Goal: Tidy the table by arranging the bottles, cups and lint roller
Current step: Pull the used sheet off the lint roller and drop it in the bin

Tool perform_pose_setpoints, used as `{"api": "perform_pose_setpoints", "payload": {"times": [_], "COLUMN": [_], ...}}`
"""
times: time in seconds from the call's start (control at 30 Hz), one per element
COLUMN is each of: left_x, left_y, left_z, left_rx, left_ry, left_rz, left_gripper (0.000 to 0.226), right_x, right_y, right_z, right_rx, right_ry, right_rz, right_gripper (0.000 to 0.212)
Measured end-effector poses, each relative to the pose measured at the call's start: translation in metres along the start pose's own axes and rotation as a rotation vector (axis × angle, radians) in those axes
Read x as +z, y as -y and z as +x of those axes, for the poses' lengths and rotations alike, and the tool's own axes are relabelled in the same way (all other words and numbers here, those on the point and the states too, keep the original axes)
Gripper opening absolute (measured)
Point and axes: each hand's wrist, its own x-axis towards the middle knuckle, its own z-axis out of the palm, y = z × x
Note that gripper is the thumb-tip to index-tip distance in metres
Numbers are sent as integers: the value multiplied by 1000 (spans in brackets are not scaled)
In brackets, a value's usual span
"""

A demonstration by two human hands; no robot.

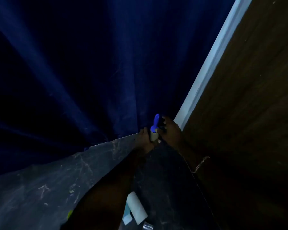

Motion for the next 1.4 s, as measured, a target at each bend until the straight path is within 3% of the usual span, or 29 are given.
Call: {"api": "perform_pose_setpoints", "payload": {"times": [0.13, 0.27, 0.5, 0.7, 0.93, 1.03, 1.13, 1.27, 1.4], "left_x": [4, -4, -12, -37, -58, -71, -88, -107, -120], "left_y": [-17, -16, -7, 0, 18, 24, 27, 25, 29], "left_z": [10, 21, -5, -56, -142, -181, -221, -273, -326], "left_rx": [-12, -75, -13, 69, 86, 116, 125, 160, 169], "left_ry": [-169, 31, -40, -107, -199, -271, -331, -364, -395], "left_rz": [-111, -202, -401, -532, -459, -339, -215, -72, 83], "left_gripper": [42, 50, 22, 39, 48, 48, 52, 55, 48], "right_x": [-5, -9, -16, -38, -70, -82, -90, -80, -47], "right_y": [11, 17, 24, 38, 68, 89, 116, 154, 179], "right_z": [10, 9, -13, -57, -140, -173, -202, -239, -280], "right_rx": [12, -13, -26, -14, -91, -155, -315, -429, -379], "right_ry": [87, 69, 18, 29, 94, 22, -23, 130, 281], "right_rz": [78, 188, 366, 585, 659, 450, 141, -267, -406], "right_gripper": [62, 50, 30, 22, 42, 65, 73, 77, 90]}}
